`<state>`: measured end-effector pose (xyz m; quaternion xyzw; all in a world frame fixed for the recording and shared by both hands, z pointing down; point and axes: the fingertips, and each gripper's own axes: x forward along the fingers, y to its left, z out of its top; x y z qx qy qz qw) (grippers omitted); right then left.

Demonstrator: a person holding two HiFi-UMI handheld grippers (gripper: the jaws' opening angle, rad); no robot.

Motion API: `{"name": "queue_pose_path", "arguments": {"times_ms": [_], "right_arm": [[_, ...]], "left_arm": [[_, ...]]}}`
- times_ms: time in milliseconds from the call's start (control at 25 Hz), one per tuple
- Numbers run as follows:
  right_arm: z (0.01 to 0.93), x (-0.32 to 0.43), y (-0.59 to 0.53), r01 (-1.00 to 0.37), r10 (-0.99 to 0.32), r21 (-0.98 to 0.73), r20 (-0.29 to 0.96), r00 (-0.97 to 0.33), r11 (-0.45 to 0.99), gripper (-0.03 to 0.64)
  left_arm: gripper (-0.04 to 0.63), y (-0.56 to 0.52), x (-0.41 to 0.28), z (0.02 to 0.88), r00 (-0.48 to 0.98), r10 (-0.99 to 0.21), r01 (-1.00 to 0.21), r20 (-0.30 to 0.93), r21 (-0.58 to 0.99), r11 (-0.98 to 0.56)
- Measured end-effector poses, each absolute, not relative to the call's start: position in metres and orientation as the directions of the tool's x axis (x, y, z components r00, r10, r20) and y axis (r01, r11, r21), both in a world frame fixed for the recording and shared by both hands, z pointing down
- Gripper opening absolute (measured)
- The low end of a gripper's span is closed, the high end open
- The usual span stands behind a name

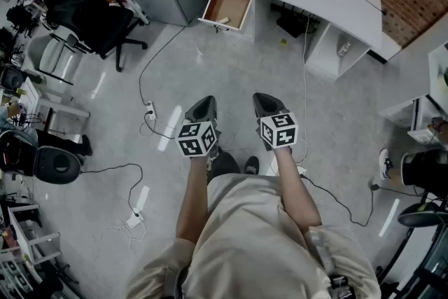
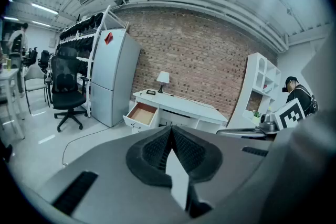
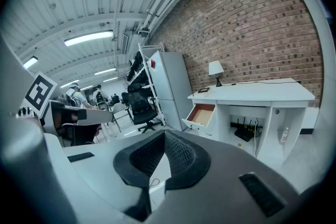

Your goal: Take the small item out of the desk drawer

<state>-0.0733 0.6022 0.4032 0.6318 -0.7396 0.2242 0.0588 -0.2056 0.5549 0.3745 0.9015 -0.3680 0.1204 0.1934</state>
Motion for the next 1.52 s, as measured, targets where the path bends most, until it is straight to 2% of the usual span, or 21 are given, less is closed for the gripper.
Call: {"name": "queue_pose_path", "arguments": {"times_ms": [280, 480, 720, 1520], "right_arm": [[0.403, -0.064, 0.607, -0.963, -0.911, -0.251, 0.368, -0.185, 0.095, 0.025], [0.403, -0.059, 0.605, -0.913, -0.931, -0.399, 0.292, -0.219, 0.09, 0.025], [0.41, -0.048, 0.574, -0.924, -0.923, -0.37, 0.315, -0.222, 0.096, 0.025], [0.421, 0.017, 0.334, -0.929, -0.907, -0.366, 0.375, -0.192, 0.046, 0.025]], "left_arm": [[0.017, 0.556, -0.217, 0.373, 0.674, -0.645, -0.736, 0.359, 0.258, -0.626], [0.017, 0.544, -0.237, 0.382, 0.643, -0.67, -0.765, 0.371, 0.27, -0.585], [0.017, 0.506, -0.235, 0.389, 0.634, -0.68, -0.773, 0.368, 0.281, -0.568], [0.017, 0.245, -0.16, 0.385, 0.661, -0.655, -0.75, 0.366, 0.324, -0.577]]}}
